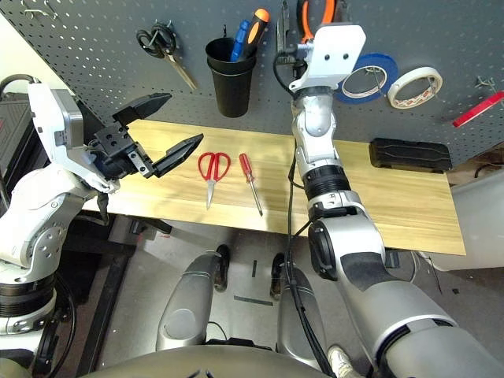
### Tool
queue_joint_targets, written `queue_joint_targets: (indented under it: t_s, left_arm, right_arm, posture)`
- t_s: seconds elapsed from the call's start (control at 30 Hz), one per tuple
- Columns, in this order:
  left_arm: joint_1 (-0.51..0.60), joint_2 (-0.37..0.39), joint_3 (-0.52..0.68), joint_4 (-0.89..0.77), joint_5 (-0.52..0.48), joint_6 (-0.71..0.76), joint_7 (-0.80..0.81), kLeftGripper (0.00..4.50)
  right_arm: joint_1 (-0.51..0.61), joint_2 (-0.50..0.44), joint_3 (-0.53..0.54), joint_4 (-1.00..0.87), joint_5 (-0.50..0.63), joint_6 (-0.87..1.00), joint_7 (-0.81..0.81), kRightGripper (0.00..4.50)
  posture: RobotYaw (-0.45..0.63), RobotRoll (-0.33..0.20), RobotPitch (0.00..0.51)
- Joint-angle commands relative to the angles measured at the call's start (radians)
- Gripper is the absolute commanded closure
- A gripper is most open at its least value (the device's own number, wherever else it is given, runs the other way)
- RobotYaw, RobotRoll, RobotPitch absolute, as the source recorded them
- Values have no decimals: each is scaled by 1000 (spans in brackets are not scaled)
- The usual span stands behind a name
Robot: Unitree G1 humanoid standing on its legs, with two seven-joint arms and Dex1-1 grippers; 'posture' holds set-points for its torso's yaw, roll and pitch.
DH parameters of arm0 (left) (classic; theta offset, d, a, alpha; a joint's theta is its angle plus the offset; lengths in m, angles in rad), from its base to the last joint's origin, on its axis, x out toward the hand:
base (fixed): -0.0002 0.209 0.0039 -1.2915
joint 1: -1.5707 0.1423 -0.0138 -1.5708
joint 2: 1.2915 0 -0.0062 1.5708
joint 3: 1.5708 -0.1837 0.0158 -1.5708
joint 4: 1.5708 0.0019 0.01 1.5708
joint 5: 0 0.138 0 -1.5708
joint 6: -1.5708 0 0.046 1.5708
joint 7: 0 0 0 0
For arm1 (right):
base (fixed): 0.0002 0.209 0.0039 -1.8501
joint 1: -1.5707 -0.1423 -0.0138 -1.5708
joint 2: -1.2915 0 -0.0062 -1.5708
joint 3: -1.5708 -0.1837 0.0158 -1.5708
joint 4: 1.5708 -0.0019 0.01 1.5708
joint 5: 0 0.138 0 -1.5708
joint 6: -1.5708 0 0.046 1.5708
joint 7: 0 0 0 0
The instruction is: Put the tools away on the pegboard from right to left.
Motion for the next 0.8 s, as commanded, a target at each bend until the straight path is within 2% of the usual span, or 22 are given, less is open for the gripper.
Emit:
queue_joint_targets:
  t_s: [0.03,0.2,0.33,0.47,0.6,0.7,0.8]
  left_arm:
    - [11,10,-11,-22,7,11,0,0]
    - [10,7,-27,2,42,20,13,0]
    - [23,2,-47,25,69,28,21,0]
    - [41,-3,-70,64,114,44,48,0]
    - [75,15,-102,95,159,28,31,0]
    - [111,55,-138,115,209,29,4,0]
    - [125,62,-159,137,236,44,9,0]
  right_arm:
    - [49,-41,1,-54,-33,-121,7,40]
    - [185,-95,25,-187,-26,-179,69,40]
    - [341,-137,78,-332,-1,-107,172,40]
    - [520,-178,129,-490,29,54,271,40]
    - [649,-189,140,-593,67,256,321,40]
    - [723,-196,145,-659,72,408,352,40]
    - [769,-217,163,-719,68,574,398,40]
  posture:
    - [302,0,263]
    - [299,0,266]
    - [291,0,270]
    - [291,0,270]
    - [278,0,279]
    - [274,0,280]
    - [272,0,282]
